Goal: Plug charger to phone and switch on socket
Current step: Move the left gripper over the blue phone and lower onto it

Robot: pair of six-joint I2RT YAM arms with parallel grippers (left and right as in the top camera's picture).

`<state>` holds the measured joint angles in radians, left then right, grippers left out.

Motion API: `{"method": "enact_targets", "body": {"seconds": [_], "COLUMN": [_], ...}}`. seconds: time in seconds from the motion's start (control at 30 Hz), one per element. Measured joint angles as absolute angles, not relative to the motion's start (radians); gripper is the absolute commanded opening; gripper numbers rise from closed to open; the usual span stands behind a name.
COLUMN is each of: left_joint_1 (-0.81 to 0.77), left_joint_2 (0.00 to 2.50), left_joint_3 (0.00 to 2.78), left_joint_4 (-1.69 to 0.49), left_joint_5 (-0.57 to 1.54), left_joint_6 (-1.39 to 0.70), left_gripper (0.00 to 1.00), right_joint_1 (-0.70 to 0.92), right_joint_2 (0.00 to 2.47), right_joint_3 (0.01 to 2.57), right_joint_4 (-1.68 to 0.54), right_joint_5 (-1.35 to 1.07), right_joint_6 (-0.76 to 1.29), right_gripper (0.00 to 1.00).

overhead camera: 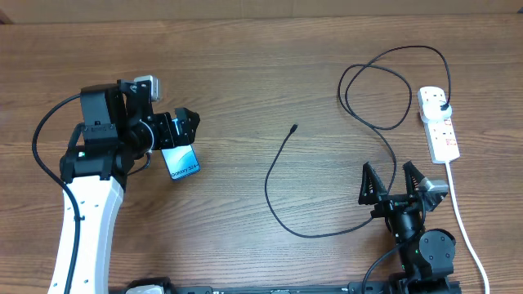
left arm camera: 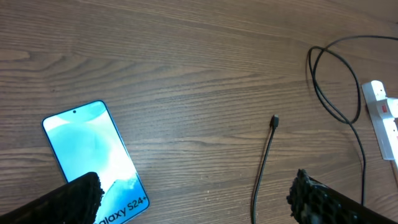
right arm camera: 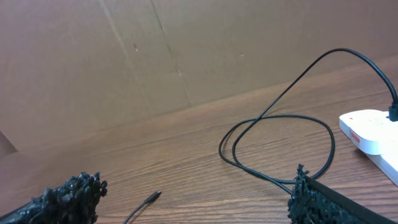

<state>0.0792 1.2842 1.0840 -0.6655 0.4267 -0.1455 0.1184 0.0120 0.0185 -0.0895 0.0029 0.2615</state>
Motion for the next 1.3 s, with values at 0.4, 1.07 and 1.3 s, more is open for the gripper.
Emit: {"method": "enact_targets", "body": {"seconds": [0.4, 1.07, 1.3], "left_joint_1": [0.049, 0.019, 0.014], "left_joint_2": [1.478, 1.889, 1.995], "left_joint_3": [1.348, 1.403, 1.403], "left_joint_4": [-0.947, -1.013, -0.979], "left_joint_5": [0.244, 0.099, 0.088], "left_joint_6": [-0.211, -0.346, -0.385], "left_gripper": [0.94, 1.00, 1.00], "right_joint_1": [0.118, 0.118, 0.118], "right_joint_2": [0.012, 0.012, 0.012], "right_joint_3": [0.019, 0.019, 0.019], "right_joint_4": [-0.090, -0.089, -0.089], "right_joint_5": [0.003, 0.003, 0.003], "right_joint_6": [0.261, 0.262, 0.262], "right_gripper": [1.00, 1.00, 1.00]}}
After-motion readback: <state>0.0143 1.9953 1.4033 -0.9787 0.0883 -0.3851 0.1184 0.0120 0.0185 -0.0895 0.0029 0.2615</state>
